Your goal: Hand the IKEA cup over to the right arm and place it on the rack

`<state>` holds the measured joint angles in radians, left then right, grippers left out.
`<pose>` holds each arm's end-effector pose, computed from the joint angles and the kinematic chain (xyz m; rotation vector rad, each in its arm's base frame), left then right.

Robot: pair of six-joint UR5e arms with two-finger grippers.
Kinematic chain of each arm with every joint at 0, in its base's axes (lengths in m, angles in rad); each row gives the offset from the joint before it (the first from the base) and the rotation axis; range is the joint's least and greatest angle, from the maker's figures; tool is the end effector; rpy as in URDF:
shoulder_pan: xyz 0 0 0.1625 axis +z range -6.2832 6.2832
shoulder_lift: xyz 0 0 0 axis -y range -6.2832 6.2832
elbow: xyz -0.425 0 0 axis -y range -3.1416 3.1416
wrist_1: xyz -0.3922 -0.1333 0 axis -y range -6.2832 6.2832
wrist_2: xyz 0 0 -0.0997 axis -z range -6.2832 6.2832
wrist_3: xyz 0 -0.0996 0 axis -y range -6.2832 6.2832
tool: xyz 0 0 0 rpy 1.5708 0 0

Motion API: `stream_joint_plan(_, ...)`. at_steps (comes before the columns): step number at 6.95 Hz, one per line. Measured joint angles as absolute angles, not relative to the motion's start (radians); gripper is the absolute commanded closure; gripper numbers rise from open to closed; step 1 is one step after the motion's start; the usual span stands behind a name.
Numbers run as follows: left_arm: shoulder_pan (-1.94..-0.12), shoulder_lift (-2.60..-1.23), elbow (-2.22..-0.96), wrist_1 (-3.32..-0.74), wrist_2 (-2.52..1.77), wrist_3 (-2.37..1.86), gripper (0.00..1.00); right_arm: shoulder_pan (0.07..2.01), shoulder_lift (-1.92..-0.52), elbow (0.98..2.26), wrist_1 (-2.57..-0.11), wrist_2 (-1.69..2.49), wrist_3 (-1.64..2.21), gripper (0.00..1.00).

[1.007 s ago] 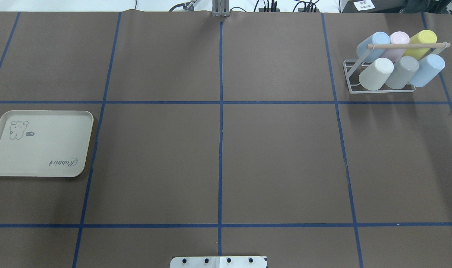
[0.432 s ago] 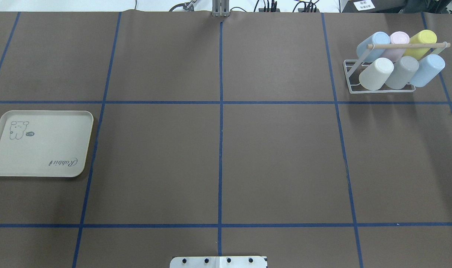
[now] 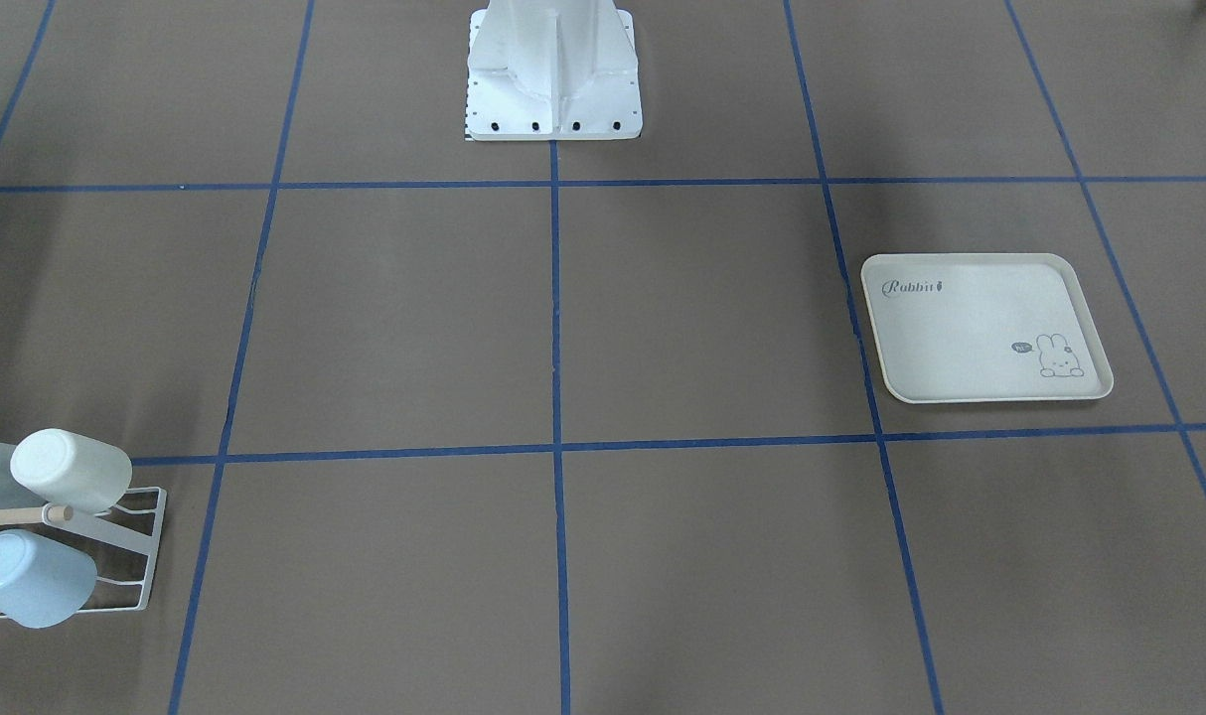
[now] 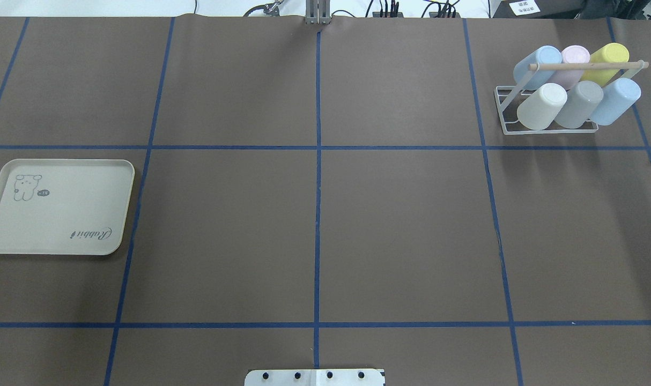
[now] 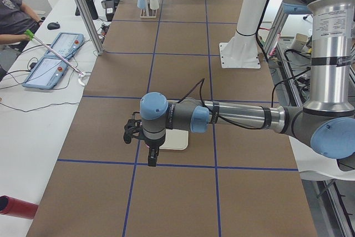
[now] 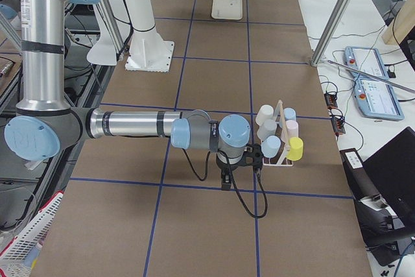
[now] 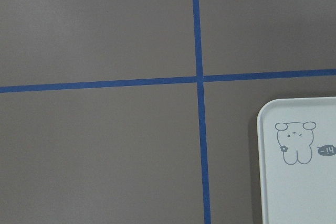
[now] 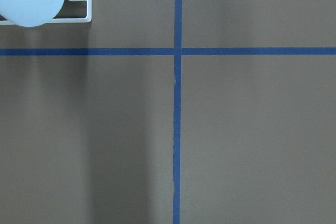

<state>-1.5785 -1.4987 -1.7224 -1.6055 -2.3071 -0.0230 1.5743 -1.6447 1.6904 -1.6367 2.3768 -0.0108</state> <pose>-0.0700 -0.4673 0.6172 0.1034 0.7362 0.0128 0.0630 -0.4585 0.6394 -0.0133 -0.8061 0.0012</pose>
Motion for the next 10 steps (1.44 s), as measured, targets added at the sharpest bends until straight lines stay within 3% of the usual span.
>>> stream_joint_plan(10,-1.578,-1.498,-1.680,-1.602,-2.306,-0.023,0.00,1.581,-1.649,1.697,-1.636,2.379,-0.008,0.01)
